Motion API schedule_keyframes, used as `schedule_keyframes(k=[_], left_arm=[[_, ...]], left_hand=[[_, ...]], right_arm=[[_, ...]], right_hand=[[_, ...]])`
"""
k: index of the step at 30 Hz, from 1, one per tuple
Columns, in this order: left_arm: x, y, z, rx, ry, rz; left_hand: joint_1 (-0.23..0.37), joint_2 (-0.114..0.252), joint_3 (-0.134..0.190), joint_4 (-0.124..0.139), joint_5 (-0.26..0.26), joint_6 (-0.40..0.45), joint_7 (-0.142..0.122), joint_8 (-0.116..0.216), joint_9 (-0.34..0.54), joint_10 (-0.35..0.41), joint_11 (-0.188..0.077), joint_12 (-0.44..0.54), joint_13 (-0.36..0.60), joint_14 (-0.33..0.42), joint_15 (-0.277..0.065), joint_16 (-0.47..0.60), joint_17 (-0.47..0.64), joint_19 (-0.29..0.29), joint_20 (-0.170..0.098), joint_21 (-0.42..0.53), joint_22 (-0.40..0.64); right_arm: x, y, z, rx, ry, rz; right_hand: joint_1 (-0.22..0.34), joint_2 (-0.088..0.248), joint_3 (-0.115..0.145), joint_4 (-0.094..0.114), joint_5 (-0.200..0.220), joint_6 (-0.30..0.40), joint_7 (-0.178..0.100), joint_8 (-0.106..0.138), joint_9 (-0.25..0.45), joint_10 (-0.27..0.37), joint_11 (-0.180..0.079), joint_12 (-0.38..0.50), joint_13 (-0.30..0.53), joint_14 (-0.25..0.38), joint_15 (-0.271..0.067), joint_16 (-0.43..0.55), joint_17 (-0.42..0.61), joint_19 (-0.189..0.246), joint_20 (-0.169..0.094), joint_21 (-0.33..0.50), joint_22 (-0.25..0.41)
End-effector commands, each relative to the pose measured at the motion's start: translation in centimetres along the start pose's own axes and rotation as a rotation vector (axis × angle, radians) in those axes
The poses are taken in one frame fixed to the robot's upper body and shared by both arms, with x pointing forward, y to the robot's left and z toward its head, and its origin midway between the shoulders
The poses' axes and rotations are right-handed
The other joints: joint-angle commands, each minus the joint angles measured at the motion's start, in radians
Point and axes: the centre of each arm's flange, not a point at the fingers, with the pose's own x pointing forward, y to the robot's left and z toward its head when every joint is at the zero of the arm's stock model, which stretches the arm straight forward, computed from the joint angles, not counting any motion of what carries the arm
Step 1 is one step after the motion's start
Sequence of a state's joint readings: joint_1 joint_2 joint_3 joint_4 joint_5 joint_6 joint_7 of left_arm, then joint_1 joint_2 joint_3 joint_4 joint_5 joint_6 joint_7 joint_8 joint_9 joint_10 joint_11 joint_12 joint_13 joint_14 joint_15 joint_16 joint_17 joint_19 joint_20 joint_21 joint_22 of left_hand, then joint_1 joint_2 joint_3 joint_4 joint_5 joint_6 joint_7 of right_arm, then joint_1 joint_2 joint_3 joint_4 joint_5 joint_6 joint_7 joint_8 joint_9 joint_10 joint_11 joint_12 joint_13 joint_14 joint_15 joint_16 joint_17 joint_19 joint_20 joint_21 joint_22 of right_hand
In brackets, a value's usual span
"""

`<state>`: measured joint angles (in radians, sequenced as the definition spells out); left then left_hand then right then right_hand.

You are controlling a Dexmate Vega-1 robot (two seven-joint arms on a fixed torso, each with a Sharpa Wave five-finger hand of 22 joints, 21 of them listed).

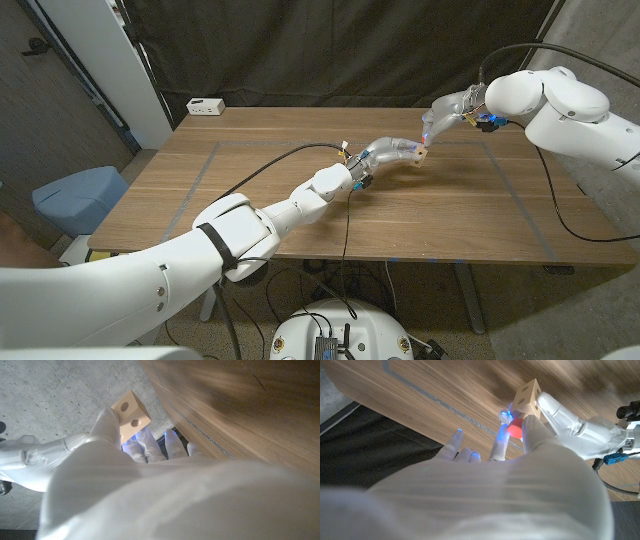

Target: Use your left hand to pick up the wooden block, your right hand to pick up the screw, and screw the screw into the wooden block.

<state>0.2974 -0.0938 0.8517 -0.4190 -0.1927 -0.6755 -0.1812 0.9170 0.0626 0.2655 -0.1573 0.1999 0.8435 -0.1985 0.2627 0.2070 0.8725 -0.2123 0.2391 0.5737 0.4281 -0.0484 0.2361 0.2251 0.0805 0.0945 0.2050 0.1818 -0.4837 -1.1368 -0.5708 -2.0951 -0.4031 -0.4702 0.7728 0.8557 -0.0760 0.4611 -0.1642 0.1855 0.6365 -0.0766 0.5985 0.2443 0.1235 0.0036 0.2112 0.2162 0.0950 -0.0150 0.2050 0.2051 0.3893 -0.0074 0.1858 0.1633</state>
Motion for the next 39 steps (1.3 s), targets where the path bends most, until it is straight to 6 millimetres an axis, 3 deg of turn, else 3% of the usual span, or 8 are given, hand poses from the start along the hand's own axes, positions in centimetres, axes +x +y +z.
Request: schedule_keyframes(k=[1, 25, 39], left_arm=[[-0.01, -0.10, -0.03, -0.001, 0.001, -0.002], [0.08, -0.08, -0.06, 0.002, 0.007, -0.007], [0.09, -0.10, -0.05, 0.000, 0.007, -0.010]], left_hand=[[-0.007, 0.019, 0.016, 0.011, 0.006, 0.050, 0.011, 0.005, 0.003, 0.010, -0.005, 0.007, 0.006, 0.008, -0.088, -0.005, 0.003, 0.004, 0.003, 0.001, 0.002], [-0.007, 0.023, 0.019, 0.012, 0.006, 0.049, 0.014, 0.004, 0.003, 0.010, -0.005, 0.007, 0.006, 0.009, -0.088, -0.005, 0.004, 0.006, 0.003, 0.001, 0.002], [-0.005, 0.022, 0.021, 0.010, 0.007, 0.050, 0.013, 0.004, 0.003, 0.010, -0.005, 0.007, 0.006, 0.011, -0.089, -0.005, 0.003, 0.007, 0.003, 0.002, 0.002]], right_arm=[[0.05, 0.18, -0.19, 0.004, -0.002, -0.008], [0.13, 0.55, -0.17, 0.013, -0.001, -0.027], [0.23, 0.89, 0.21, 0.002, 0.014, -0.032]], right_hand=[[0.013, 0.000, 0.010, 0.002, -0.001, 0.014, 0.000, 0.011, 0.007, 0.016, -0.001, 0.009, 0.002, 0.011, -0.010, 0.010, 0.004, 0.006, -0.010, 0.006, 0.003], [-0.005, 0.013, 0.015, 0.015, -0.003, 0.094, 0.015, 0.065, 0.028, 0.076, -0.008, 0.023, 0.001, 0.047, -0.037, 0.019, 0.008, 0.042, -0.034, 0.009, 0.002], [-0.026, 0.020, 0.006, 0.021, -0.006, 0.136, 0.023, 0.081, 0.023, 0.118, -0.013, 0.032, 0.000, 0.073, -0.045, 0.025, 0.007, 0.066, -0.043, 0.011, 0.002]])
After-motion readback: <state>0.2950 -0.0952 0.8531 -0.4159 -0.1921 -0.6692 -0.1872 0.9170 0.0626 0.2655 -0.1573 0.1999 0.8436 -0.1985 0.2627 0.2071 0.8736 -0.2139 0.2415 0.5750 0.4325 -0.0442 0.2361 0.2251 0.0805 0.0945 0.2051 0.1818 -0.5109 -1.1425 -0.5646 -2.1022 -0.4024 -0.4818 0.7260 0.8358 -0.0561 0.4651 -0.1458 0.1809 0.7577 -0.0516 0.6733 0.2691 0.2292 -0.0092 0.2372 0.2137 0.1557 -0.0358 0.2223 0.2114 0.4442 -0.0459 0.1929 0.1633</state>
